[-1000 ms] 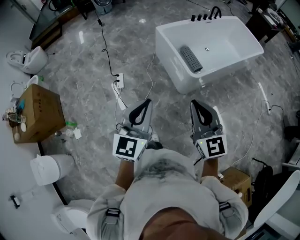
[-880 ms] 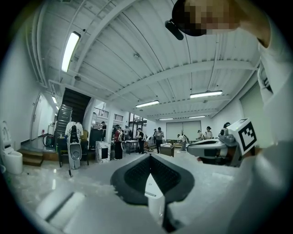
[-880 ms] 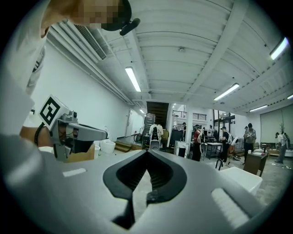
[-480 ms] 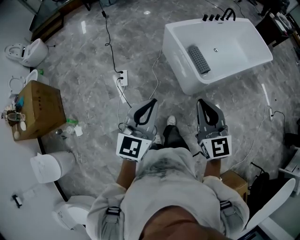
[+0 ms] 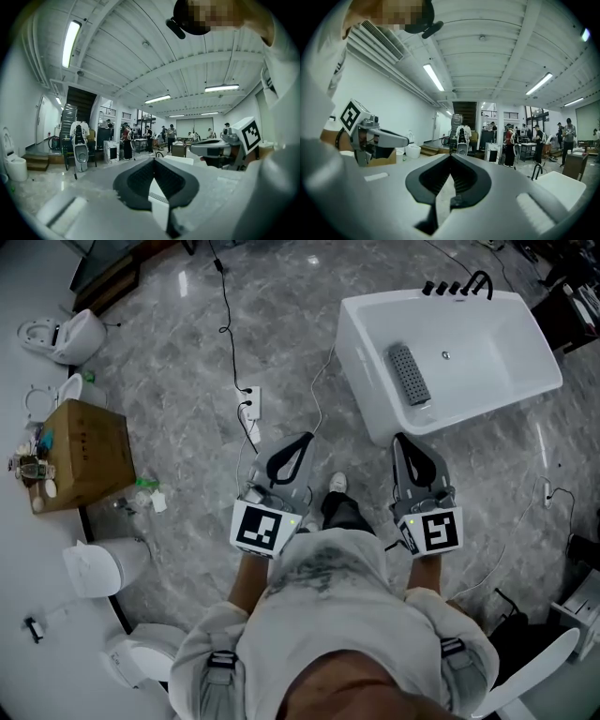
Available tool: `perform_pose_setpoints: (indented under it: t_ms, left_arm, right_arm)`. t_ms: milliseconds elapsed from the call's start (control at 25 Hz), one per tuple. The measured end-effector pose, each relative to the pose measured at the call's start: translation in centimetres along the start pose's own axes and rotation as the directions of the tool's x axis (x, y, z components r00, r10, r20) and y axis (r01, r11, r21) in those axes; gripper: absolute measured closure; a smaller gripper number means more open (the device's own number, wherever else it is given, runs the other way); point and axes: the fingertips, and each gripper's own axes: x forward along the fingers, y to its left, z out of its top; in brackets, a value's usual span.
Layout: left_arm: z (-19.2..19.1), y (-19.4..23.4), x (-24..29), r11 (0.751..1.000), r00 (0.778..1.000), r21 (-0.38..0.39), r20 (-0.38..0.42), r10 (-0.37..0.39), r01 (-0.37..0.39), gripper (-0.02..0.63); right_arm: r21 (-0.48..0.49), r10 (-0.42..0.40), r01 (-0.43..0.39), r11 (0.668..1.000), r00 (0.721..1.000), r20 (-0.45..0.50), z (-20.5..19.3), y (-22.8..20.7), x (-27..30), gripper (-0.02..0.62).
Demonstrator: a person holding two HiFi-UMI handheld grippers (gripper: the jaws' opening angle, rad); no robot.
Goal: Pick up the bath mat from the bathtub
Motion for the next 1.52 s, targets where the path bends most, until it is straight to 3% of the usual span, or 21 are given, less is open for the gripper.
perform_pose_setpoints:
  t_ms: [280, 440, 560, 760, 960, 1240, 1520]
  left_arm:
    - [1.9, 1.3, 7.2, 0.997, 1.0, 0.083, 0.029, 0.001, -0.003, 0.603]
    - [3.2, 1.6, 10.9, 0.999, 1.0, 0.032, 0.015, 0.014, -0.015, 0.603]
    - [3.5, 2.1, 13.8, 0.997, 1.0, 0.078, 0.015, -0.019, 0.017, 0.603]
    - [3.7, 4.0, 18.0, 0.999, 0.999, 0.031, 0.002, -0.04, 0.04, 0.603]
    - [3.7, 6.5, 22.4, 0.991, 0.992, 0.04, 0.009, -0.125, 0.124, 0.603]
    - [5.4, 10.6, 30.3, 0.949, 0.95, 0.045, -0.013, -0.311, 0.311, 0.603]
    - [6.0, 13.3, 36.6, 0.881, 0.882, 0.051, -0.046, -0.468, 0.47, 0.603]
  right_arm:
    - [-0.024, 0.024, -0.024, 0.999, 0.999, 0.027, 0.8, -6.7, 4.1, 0.594]
    - [-0.024, -0.002, 0.003, 1.0, 1.0, 0.023, 1.2, -10.7, 5.6, 0.594]
    - [-0.013, -0.017, 0.017, 1.0, 1.0, 0.025, 1.3, -13.0, 6.7, 0.594]
    - [0.004, -0.057, 0.057, 0.998, 0.998, 0.007, 0.0, -15.4, 9.6, 0.594]
    - [-0.002, -0.141, 0.141, 0.99, 0.99, -0.018, -0.5, -17.7, 12.5, 0.594]
    - [-0.002, -0.319, 0.32, 0.948, 0.946, -0.061, 0.4, -21.6, 17.5, 0.594]
    - [0.01, -0.506, 0.51, 0.86, 0.855, -0.113, -0.2, -24.8, 20.0, 0.594]
